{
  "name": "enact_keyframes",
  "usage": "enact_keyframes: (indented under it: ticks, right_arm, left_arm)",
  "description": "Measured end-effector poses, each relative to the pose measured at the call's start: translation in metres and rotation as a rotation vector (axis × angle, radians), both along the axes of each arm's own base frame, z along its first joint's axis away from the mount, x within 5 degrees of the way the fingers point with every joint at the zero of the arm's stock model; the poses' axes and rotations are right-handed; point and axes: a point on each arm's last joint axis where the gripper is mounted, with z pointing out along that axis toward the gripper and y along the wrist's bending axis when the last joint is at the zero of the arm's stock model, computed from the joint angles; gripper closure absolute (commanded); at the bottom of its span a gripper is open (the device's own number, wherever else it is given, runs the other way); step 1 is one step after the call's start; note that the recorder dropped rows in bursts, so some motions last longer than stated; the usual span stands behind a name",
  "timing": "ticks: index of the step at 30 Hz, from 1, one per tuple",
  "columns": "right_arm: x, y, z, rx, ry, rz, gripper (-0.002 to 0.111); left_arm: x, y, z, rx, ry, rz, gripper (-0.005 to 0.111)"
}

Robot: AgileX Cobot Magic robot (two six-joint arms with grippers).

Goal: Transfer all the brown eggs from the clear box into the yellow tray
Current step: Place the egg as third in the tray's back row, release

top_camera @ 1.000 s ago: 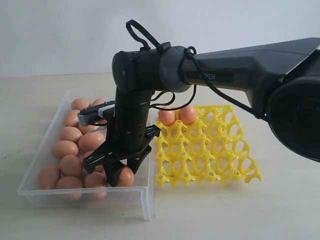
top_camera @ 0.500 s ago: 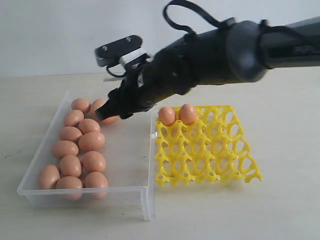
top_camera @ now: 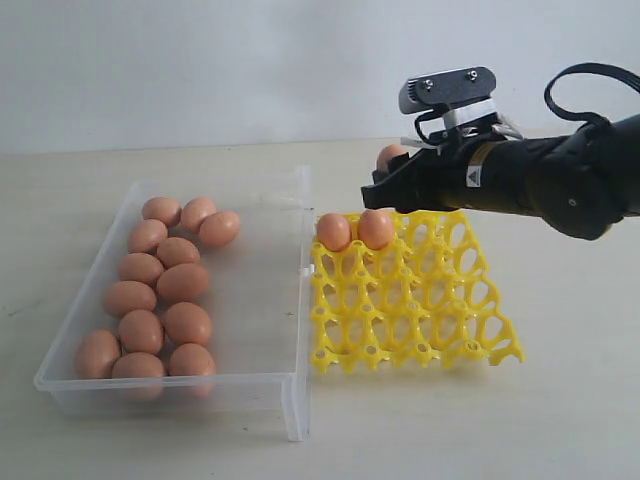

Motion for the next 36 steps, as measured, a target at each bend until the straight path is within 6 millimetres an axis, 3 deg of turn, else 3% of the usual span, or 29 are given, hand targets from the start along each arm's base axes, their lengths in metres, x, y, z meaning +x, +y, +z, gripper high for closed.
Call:
enact_keyframes:
  ticks: [5,9,17,22,26,32,36]
  right_arm:
    - [0.011,-0.018,-0.014,0.007,-0.028,-0.010,0.108]
    - [0.018,-0.027,-0.036,0.020,0.007,-0.035,0.108]
    - [0.020,-0.026,-0.065,0.029,0.045,-0.025,0.108]
    - [0.019,-0.026,-0.067,0.025,0.049,-0.022,0.106]
    - [0.019,-0.025,-0.067,0.013,0.046,-0.004,0.090]
    - [0.017,-0.027,-0.071,-0.022,0.086,-0.008,0.057]
    - [0.016,-0.028,-0.072,-0.042,0.091,-0.003,0.046]
  left_arm:
    - [0.000,0.000,0.000,0.000,0.000,0.000,0.107]
    - [0.000,0.000,0.000,0.000,0.000,0.000,0.107]
    - [0.000,0.000,0.000,0.000,0.000,0.000,0.107]
    - [0.000,0.000,0.000,0.000,0.000,0.000,0.107]
    - [0.000,0.000,0.000,0.000,0.000,0.000,0.107]
    - [0.000,0.000,0.000,0.000,0.000,0.000,0.107]
    - [0.000,0.000,0.000,0.000,0.000,0.000,0.107]
